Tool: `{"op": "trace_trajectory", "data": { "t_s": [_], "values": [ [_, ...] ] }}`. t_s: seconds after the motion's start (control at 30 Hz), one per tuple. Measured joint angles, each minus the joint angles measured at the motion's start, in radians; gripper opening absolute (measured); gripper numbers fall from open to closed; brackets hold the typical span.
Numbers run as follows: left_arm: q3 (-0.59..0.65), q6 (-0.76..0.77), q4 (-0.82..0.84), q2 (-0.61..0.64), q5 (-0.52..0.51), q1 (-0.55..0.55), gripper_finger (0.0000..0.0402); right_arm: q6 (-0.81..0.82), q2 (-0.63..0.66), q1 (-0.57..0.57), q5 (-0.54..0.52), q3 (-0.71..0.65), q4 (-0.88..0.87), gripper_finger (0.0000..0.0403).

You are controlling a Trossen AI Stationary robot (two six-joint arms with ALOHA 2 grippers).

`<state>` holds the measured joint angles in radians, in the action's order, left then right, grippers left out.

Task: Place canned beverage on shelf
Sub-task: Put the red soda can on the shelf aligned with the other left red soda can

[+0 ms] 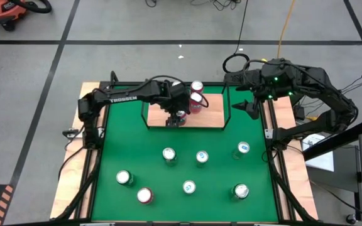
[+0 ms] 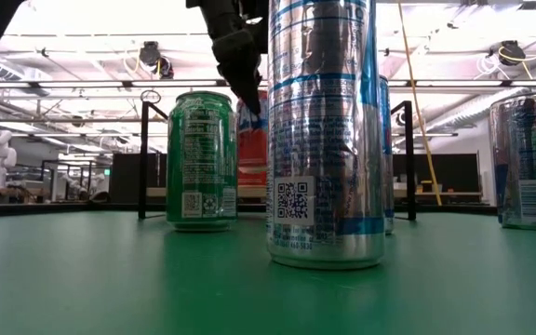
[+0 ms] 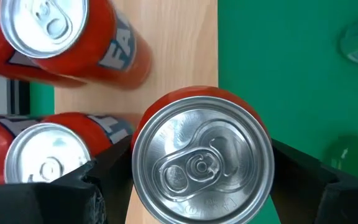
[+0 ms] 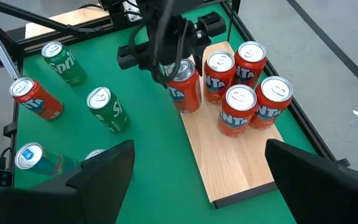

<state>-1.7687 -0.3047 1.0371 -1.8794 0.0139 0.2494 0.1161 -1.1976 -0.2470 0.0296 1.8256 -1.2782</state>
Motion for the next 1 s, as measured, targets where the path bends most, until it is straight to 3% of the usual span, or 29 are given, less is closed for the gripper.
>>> {"op": "trace_trajectory", "data": {
  "t_s": [0.57, 0.87, 1.0],
  "values": [
    [0.007, -0.092, 0.016, -0.048, -0.052, 0.005, 0.0284, 0.064, -0.012, 0.000, 0.001, -0.001, 0.026, 0.0351],
    [0.007, -0.102, 0.011, -0.048, -0.098, 0.005, 0.0348, 0.057, -0.012, 0.000, 0.002, -0.001, 0.025, 0.0351],
    [-0.006, -0.101, 0.011, -0.048, -0.144, -0.006, 0.0359, 0.055, -0.012, 0.000, 0.001, -0.001, 0.025, 0.0351]
  ]
}}
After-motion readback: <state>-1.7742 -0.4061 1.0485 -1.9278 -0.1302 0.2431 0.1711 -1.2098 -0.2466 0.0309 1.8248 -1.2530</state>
